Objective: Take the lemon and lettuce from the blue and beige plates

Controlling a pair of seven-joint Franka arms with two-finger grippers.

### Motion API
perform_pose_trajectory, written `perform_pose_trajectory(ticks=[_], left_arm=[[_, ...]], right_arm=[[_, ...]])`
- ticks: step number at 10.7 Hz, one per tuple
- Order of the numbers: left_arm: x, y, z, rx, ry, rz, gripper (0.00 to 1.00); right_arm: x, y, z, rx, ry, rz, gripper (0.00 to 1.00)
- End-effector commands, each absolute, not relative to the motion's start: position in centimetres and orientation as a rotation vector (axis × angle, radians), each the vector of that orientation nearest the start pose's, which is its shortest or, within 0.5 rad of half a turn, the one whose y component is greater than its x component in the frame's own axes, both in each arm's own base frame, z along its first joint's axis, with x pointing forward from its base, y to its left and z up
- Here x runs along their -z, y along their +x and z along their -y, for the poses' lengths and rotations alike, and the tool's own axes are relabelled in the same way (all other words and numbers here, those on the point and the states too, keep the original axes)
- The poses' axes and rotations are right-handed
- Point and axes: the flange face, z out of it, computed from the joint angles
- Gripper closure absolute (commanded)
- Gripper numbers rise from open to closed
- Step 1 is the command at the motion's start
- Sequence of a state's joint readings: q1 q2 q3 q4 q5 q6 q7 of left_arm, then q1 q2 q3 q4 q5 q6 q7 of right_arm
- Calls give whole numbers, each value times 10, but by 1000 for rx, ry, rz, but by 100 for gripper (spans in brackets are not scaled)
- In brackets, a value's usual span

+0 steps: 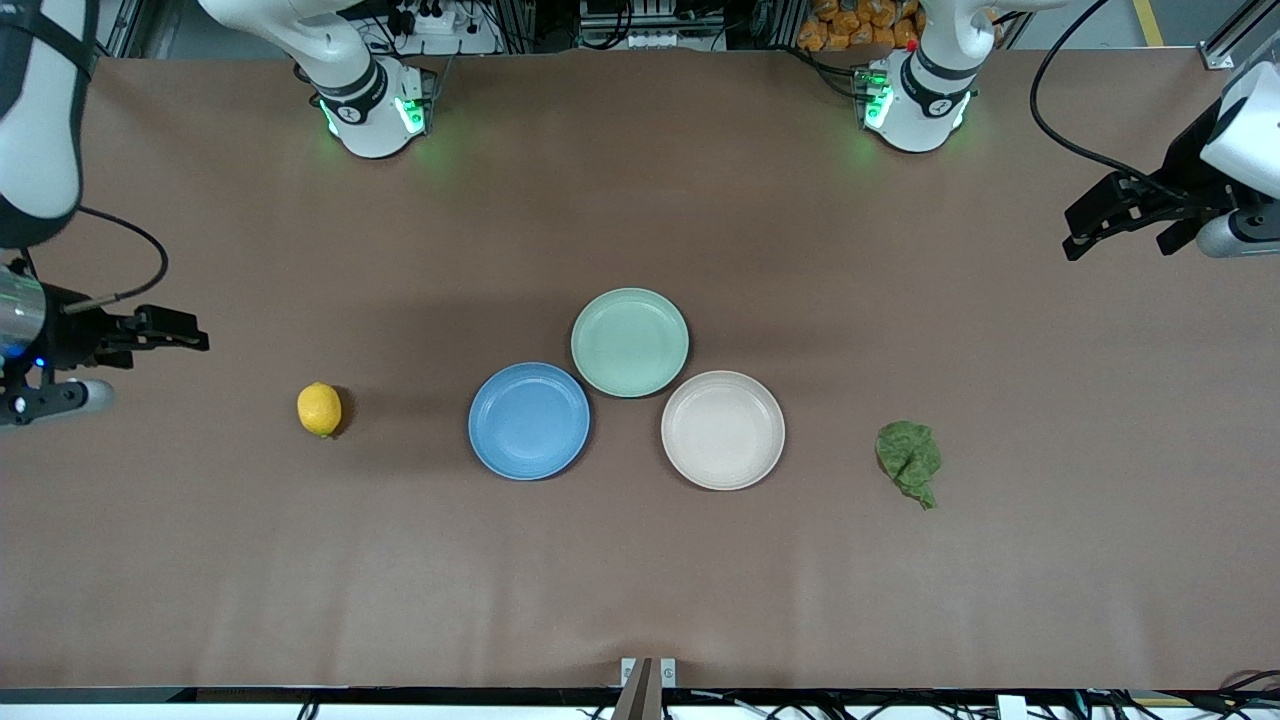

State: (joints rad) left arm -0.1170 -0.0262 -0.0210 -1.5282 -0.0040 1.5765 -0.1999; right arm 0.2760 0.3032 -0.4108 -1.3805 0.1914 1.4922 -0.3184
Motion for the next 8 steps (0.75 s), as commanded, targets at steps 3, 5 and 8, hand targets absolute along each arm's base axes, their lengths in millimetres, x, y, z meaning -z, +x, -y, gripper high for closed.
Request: perform_pose_trajectory(ticks=[3, 5, 8], left_arm=[[-663, 539, 74, 110, -3151, 80, 0], [-663, 539, 75, 112, -3151, 77, 0], [-663, 540, 75, 109, -3152, 80, 0]], right_arm=[[-565, 577, 37, -3, -2954, 282, 0], [-592, 561, 52, 66, -2952, 257, 0], [-602, 553, 73, 97, -2961, 210, 0]])
